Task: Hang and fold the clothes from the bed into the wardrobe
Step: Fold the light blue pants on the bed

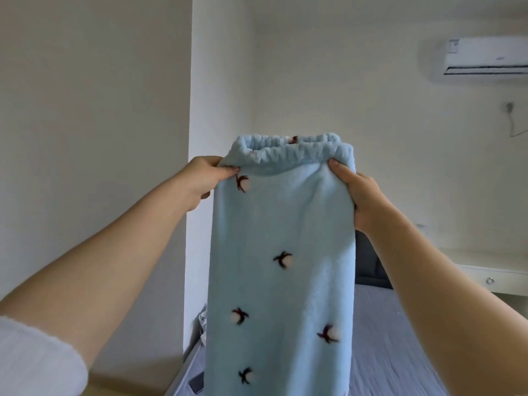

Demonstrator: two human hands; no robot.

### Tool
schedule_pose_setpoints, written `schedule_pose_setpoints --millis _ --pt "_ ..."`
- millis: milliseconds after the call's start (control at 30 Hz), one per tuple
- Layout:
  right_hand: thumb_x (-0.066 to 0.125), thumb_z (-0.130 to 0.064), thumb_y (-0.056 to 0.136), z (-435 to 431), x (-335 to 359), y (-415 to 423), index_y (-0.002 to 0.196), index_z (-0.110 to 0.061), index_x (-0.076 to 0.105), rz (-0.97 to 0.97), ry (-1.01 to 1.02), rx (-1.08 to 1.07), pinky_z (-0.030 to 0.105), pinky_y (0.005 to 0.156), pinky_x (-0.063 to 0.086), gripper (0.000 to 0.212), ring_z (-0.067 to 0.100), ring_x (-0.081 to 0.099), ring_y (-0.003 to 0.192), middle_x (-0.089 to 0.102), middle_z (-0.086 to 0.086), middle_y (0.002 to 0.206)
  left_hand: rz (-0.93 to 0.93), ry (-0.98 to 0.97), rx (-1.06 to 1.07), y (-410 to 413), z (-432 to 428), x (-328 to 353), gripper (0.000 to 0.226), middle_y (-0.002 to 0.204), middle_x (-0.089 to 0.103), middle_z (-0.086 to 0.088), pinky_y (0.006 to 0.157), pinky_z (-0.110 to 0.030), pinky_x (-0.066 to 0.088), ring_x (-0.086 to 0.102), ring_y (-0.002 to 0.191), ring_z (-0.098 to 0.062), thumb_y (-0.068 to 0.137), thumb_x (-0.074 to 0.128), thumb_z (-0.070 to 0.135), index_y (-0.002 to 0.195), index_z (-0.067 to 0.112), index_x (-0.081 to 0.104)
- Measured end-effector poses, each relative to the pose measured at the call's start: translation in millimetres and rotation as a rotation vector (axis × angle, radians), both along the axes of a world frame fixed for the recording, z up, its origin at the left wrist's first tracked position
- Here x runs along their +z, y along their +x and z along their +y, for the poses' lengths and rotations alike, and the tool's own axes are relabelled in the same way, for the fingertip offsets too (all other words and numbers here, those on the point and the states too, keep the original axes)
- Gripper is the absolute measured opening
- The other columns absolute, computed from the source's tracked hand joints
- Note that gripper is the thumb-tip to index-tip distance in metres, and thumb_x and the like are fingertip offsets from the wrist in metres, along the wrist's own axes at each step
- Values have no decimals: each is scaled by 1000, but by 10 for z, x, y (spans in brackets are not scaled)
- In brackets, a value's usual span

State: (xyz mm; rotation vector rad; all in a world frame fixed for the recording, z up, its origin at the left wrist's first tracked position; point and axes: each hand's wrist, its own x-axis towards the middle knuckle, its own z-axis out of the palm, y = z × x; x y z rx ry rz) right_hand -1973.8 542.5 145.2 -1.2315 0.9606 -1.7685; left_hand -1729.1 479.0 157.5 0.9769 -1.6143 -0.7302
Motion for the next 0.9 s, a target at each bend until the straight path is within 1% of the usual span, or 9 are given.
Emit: schedule_pose_setpoints --millis 67,167,300,433,533,633,733,800,900 --pt "70 -37 78 59 187 -25 98 -9 66 19 17 77 29 54 56 34 19 72 71 75 6 82 164 -9 -58 7 75 143 12 68 66 8 53 -20 42 55 62 -11 86 64 30 76 24 64" --pt "66 -47 70 99 362 -85 107 -14 68 89 32 201 33 63 57 51 22 71 84 72 8 100 285 62 -380 87 205 303 20 76 74 4 58 -21 55 69 70 -12 77 64 37 78 20 74" --pt "57 -43 72 81 385 -86 74 -19 78 149 39 388 29 54 56 32 16 71 66 74 2 76 273 158 -589 167 196 292 31 81 74 1 59 -24 55 71 73 -12 70 57 44 77 23 78" --pt "58 -38 82 -141 221 -160 85 -12 75 154 214 330 31 52 56 31 19 71 65 73 8 80 214 309 -399 141 -11 158 23 65 70 2 50 -18 53 66 54 -9 73 62 40 76 18 71" --pt "69 -29 81 -466 -115 -224 94 -3 68 210 404 93 31 57 57 29 21 69 66 72 12 82 -27 393 -139 130 -375 -115 16 45 48 9 31 -10 23 31 28 0 89 58 26 75 19 55" --pt "71 -13 81 -861 -613 -196 76 0 61 284 493 -100 31 62 55 17 19 58 54 57 10 66 -174 583 -21 26 -692 -590 8 65 42 4 27 -10 22 38 27 -1 94 52 18 87 19 53" --pt "68 -8 83 -1151 -982 -157 68 -5 58 285 494 -182 34 66 51 18 22 52 57 53 8 62 -45 665 -51 -119 -915 -931 6 86 56 -5 44 -24 51 64 47 -16 97 45 11 94 15 48" --pt "63 -6 86 -1291 -965 -166 72 -8 60 214 380 -171 37 71 48 15 23 53 65 57 12 72 52 571 -79 -193 -1080 -925 9 87 62 -7 62 -32 51 67 56 -19 97 44 9 93 17 48" --pt "60 -4 88 -1447 -632 -218 87 -3 63 106 163 -222 44 82 50 3 26 53 79 56 18 89 168 315 -125 -277 -1241 -635 16 84 65 0 65 -27 47 67 53 -9 96 47 11 84 22 47"
